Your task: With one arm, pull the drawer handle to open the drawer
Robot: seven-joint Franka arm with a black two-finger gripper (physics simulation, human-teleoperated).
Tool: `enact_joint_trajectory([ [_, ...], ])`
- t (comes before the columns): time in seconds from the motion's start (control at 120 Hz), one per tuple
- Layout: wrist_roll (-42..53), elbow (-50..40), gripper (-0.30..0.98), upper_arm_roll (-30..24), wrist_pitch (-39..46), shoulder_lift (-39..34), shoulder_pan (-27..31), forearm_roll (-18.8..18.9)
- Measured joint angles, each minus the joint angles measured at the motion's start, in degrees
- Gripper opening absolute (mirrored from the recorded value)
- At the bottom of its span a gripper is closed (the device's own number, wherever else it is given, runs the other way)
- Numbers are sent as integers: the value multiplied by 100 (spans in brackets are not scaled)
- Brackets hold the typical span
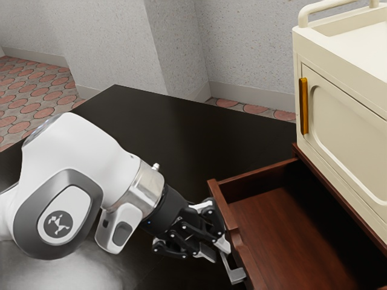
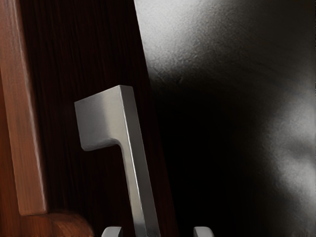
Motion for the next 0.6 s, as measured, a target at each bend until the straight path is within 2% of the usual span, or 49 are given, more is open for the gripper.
enact_joint_trajectory([
  [0.2,-19,125,17,164,-192,-260,70,116],
  [0.267,-28,543,20,359,-452,-175,169,248],
  [0.325,-39,1204,23,475,-808,194,369,386],
  [0.467,-338,3263,43,541,-1989,1463,480,1207],
  [0.6,-1132,5006,55,603,-3414,2463,478,2046],
])
